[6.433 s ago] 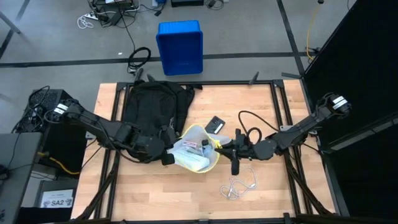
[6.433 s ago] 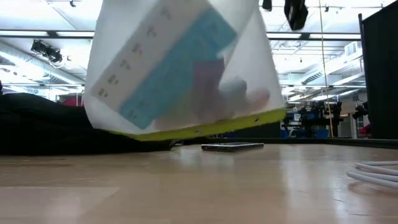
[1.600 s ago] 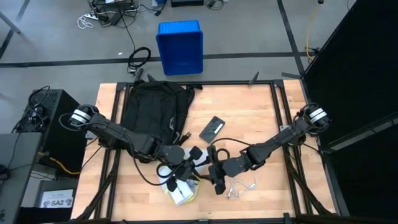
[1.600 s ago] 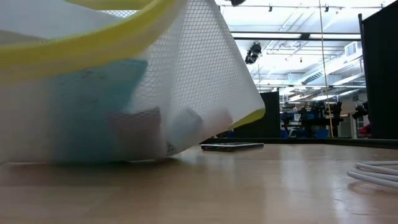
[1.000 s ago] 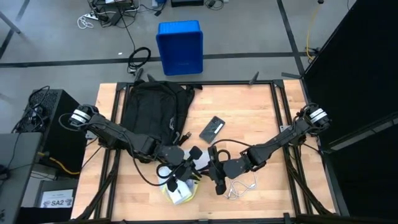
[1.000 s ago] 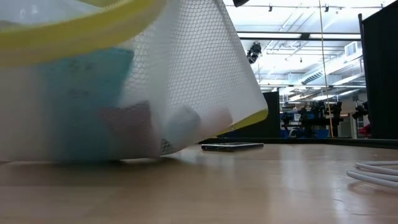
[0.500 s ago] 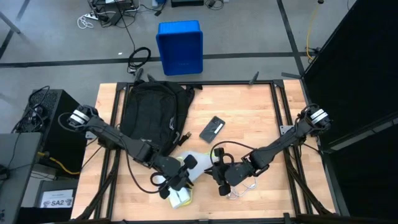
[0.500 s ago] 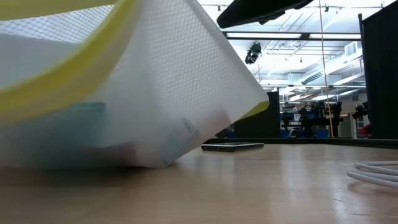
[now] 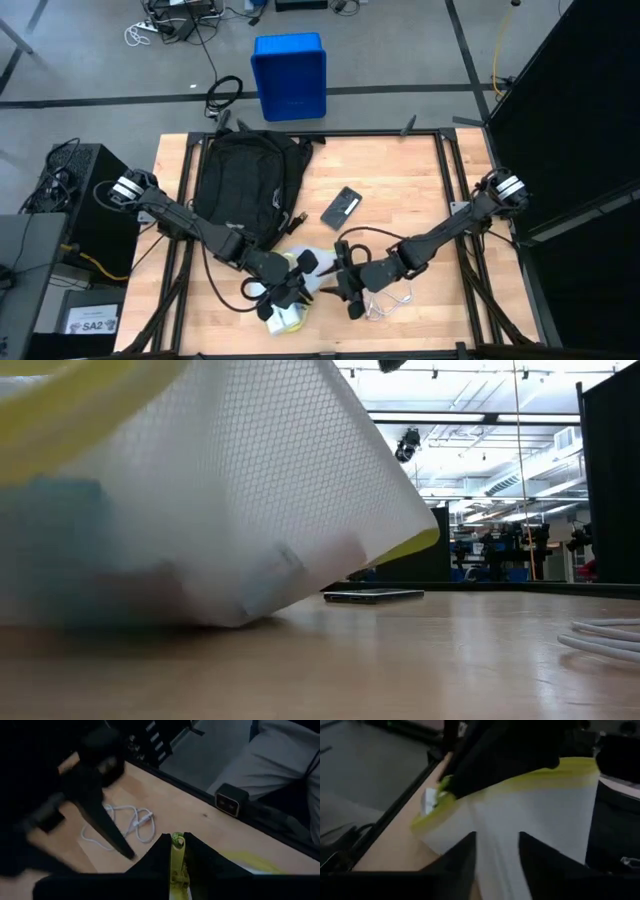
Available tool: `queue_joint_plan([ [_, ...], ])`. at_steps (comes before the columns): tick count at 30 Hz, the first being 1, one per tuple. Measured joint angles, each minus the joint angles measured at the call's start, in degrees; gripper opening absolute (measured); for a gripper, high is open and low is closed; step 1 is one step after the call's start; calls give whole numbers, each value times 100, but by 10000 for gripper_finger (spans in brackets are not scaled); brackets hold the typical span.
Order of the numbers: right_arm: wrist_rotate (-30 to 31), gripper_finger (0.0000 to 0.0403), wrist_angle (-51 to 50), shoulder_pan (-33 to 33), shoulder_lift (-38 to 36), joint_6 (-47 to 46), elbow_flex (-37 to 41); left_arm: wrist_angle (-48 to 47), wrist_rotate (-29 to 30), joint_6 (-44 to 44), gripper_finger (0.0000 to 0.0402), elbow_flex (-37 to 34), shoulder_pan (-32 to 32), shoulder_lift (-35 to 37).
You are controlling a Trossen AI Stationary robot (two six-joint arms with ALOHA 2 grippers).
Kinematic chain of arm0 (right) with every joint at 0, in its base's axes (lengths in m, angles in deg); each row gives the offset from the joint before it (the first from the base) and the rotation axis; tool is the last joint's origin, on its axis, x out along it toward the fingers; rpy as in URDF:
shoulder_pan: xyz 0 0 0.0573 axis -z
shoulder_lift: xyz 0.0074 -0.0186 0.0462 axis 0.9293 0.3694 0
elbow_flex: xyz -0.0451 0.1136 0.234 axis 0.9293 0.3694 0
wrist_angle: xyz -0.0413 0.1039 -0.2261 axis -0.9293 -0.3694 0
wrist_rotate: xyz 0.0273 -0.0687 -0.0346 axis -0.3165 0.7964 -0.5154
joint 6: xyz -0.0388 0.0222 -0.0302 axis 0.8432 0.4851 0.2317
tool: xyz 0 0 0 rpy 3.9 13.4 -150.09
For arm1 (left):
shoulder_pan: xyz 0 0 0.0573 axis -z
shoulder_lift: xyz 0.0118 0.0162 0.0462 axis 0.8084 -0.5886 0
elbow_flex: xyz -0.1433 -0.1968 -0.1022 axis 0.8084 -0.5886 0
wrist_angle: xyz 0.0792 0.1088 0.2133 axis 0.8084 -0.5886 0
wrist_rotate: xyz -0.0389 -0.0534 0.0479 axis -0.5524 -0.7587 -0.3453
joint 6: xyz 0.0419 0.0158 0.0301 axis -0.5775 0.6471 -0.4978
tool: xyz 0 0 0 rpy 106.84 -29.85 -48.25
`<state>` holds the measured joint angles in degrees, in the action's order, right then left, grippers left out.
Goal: Unpack backpack
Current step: Close the zip lock bag
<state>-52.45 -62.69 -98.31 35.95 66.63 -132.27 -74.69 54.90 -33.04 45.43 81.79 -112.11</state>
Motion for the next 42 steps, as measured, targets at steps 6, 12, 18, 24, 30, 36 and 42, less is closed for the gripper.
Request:
queue_joint_plan([
  [6,-315,241,704,106,189,340,1,263,12,-192,18,0,-67,-6],
  [12,-757,247,946,229,297,292,3,413,-11,-219,18,-3,-209,-20],
  [18,-1016,223,1026,313,379,185,1,705,-249,-502,18,-9,-284,-22],
  [24,-1184,211,1316,361,382,392,1,780,-328,-495,18,-9,-345,-57],
  [30,-1464,155,1350,436,382,349,1,747,-328,-492,18,-9,-347,-60],
  [36,-1686,80,1406,440,384,313,1,748,-409,-493,18,0,-347,-61],
  [42,-2101,10,1438,519,384,252,1,753,-519,-491,18,0,-345,-61],
])
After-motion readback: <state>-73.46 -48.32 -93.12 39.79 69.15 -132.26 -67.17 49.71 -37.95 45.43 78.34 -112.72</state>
